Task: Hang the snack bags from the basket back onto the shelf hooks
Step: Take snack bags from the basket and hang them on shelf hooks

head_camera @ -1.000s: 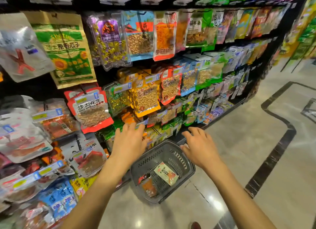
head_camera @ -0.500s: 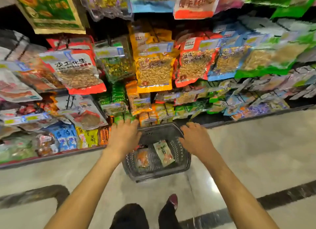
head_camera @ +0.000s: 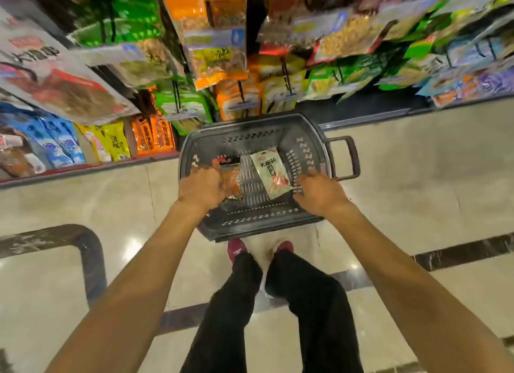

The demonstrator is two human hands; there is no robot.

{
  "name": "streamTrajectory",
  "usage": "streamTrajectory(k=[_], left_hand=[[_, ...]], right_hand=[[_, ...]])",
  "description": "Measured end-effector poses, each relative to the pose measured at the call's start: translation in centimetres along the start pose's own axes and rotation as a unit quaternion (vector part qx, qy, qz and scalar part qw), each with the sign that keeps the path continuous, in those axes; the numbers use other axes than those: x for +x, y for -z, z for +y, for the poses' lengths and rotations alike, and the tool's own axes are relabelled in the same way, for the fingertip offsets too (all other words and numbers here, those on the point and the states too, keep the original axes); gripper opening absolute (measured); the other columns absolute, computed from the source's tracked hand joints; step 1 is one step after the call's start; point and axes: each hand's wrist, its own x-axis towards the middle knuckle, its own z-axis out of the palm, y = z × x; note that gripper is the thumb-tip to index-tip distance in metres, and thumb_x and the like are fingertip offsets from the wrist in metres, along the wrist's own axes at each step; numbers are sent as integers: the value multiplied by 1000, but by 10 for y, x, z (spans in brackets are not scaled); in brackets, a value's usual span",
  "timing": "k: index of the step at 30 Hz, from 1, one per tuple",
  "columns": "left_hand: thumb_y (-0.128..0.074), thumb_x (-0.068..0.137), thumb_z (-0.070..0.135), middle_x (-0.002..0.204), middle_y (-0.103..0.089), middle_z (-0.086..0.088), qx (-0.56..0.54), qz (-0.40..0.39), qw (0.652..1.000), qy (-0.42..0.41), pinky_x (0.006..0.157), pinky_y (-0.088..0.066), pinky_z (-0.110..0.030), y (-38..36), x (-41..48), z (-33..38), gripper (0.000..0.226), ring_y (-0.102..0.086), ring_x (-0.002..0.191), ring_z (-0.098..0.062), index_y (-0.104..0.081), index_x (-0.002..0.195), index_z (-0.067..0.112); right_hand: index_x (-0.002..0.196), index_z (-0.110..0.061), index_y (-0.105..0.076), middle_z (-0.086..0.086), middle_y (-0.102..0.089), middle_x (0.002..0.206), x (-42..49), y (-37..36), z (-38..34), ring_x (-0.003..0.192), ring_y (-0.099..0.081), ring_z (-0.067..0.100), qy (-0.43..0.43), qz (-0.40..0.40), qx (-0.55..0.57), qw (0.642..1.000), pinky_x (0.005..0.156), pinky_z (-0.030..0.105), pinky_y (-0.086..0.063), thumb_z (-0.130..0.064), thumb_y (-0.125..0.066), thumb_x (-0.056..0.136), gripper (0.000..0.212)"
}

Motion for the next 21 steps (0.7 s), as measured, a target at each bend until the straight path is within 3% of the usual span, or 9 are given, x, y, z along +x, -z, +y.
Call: streamTrajectory(k=[6, 10, 15, 19, 21], left_hand=[[-57, 94, 36, 117, -61, -25, -28, -29, 998, 46, 89, -49, -46, -113, 117, -23, 42, -57, 113, -41, -58, 122, 5], [-56, 95, 38, 118, -61, -23, -62, -67, 993, 76, 89, -50, -44, -205, 194, -46, 49, -59, 110, -39, -53, 130, 5], [-57, 97, 32, 119, -64, -23, -158, -55, 978, 127, 91, -48, -44, -288, 261, -62, 50, -61, 111, -40, -48, 138, 6], [-57, 96, 33, 125, -61, -24, -219, -27, 957, 185, 95, -47, -44, -329, 314, -70, 46, -59, 115, -40, -53, 133, 4], [-58, 96, 37, 130, -57, -24, -213, -23, 956, 202, 97, -47, -45, -346, 334, -71, 56, -57, 118, -40, -44, 138, 2]], right_hand=[[133, -20, -54, 15, -62, 125, 131, -105, 22, 114, -59, 36, -24, -58, 37, 997, 96, 45, -51, -34, -51, 92, 43], [138, -15, -51, 16, -61, 131, 230, -170, 34, 118, -59, 36, -26, -88, 41, 995, 100, 42, -47, -33, -46, 98, 43], [140, -13, -48, 16, -57, 136, 322, -226, 42, 122, -57, 36, -65, -106, 55, 991, 102, 43, -46, -43, -33, 103, 49], [129, -13, -59, 15, -61, 132, 376, -257, 50, 121, -57, 33, -110, -91, 84, 986, 99, 37, -44, -56, -44, 96, 57], [126, -15, -61, 14, -62, 128, 394, -275, 56, 117, -59, 33, -126, -94, 101, 982, 99, 39, -47, -61, -55, 85, 61]])
